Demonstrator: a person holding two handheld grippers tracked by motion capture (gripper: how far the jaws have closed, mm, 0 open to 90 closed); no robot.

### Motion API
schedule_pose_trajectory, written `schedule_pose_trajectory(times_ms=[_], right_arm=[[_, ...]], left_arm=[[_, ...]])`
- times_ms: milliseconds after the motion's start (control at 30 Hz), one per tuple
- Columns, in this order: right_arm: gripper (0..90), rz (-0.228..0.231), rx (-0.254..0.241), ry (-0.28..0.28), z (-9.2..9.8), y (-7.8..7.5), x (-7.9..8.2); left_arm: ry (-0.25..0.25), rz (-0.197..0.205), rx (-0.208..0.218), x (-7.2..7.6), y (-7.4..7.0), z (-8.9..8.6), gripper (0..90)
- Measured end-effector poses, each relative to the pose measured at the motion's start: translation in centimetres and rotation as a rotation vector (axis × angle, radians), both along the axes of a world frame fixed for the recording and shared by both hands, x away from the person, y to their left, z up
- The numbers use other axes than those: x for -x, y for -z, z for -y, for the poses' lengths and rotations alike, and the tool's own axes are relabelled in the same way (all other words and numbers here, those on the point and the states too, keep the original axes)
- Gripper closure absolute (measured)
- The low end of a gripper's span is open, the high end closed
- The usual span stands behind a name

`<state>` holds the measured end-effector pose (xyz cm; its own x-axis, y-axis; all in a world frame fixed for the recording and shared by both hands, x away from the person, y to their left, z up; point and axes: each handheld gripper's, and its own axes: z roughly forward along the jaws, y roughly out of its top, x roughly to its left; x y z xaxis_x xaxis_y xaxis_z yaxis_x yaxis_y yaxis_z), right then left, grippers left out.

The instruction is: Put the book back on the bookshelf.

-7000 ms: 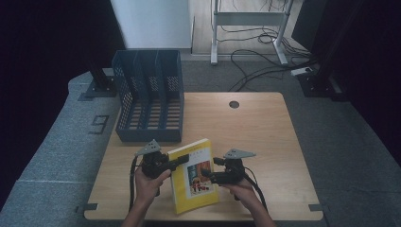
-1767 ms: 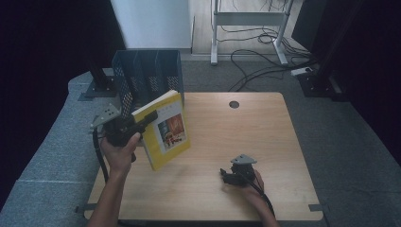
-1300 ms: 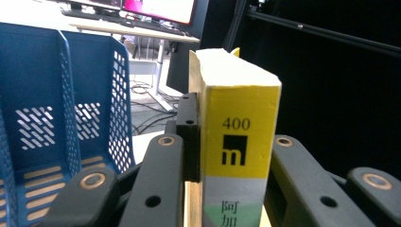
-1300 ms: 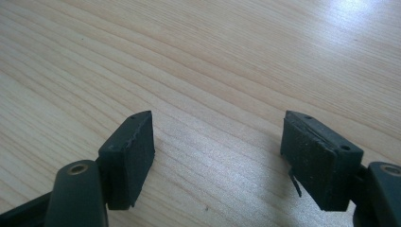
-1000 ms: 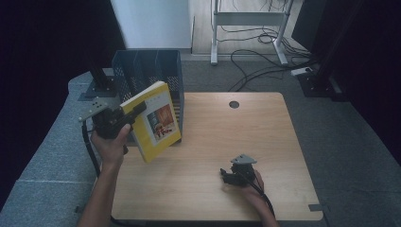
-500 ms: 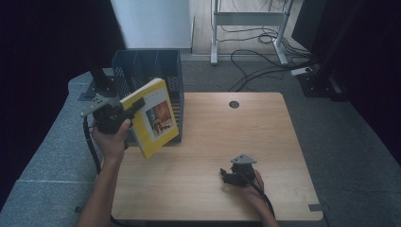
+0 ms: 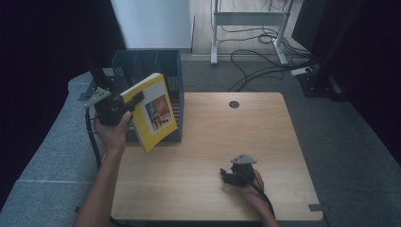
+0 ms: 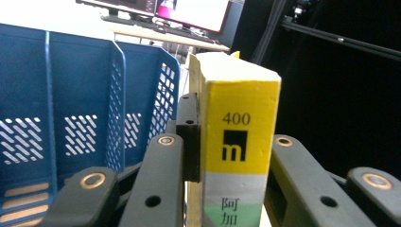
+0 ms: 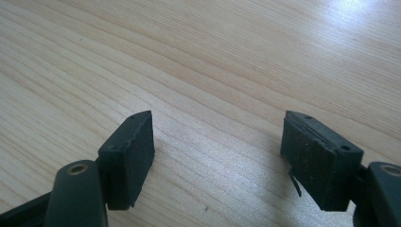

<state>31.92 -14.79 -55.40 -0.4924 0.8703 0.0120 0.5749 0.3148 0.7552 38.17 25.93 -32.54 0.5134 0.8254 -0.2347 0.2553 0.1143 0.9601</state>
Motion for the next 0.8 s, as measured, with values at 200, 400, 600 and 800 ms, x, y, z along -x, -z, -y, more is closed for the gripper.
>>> schedule_pose_trajectory(times_ms=[200,400,600,800], right_arm=[[26.2,0.001,0.000,0.000,0.0,0.0,0.0],[26.1,0.002,-0.001,0.001,0.0,0.0,0.0],[26.1,0.001,-0.001,0.001,0.0,0.0,0.0],[26.1,0.002,-0.001,0.001,0.0,0.0,0.0]], left_arm=[[-0.015,-0.007,0.004,-0.5,0.2,-0.3,75.5],[-0.028,-0.012,-0.003,-0.9,0.2,-0.3,75.5],[-0.039,-0.012,-0.003,-1.4,0.3,-0.1,75.4],[-0.054,-0.019,-0.015,-2.1,0.5,0.2,75.4]])
